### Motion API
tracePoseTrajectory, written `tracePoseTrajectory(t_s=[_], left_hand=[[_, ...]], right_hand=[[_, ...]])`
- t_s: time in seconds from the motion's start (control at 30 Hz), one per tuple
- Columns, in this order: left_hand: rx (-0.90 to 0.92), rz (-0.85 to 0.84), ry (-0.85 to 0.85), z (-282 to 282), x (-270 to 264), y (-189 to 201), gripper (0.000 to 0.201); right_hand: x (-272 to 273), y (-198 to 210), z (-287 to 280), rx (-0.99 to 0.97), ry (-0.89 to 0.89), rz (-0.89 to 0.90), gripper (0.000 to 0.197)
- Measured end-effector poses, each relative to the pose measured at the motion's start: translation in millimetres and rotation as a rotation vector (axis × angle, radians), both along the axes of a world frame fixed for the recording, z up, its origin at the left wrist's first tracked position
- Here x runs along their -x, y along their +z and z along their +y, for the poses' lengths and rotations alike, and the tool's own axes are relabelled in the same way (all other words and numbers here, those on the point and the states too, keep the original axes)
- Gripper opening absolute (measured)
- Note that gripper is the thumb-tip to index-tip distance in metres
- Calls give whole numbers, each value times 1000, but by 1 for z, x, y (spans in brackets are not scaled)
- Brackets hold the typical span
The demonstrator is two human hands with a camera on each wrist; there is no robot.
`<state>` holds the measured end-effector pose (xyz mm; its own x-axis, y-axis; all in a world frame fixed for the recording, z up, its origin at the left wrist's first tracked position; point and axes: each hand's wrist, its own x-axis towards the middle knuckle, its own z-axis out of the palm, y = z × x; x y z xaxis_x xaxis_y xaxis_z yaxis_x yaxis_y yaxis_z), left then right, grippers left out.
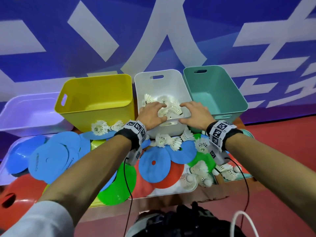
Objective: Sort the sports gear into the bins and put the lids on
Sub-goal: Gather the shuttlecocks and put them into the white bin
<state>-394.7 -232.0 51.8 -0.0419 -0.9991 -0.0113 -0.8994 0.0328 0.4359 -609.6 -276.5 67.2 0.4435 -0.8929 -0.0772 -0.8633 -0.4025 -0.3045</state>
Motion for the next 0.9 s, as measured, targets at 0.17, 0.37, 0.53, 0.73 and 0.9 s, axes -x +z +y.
tracePoseTrajectory(t_s=[0.17, 0.37, 0.53, 0.73, 0.9], left_hand=[[-24, 16, -28, 27, 28, 1, 57], [-98, 26, -59, 62, 64, -22, 61], [-181, 77, -66, 92, 94, -46, 64], [-384, 63, -146, 125, 133, -73, 61], [-471, -84, -223, 136, 148, -89, 62]], right_hand=[[23, -6, 16, 10, 27, 15, 71], [69, -19, 43, -16, 48, 35, 75], [109, -45, 70, -79, 70, 58, 75], [144, -80, 106, -170, 173, 155, 81], [153, -99, 129, -172, 264, 220, 87]])
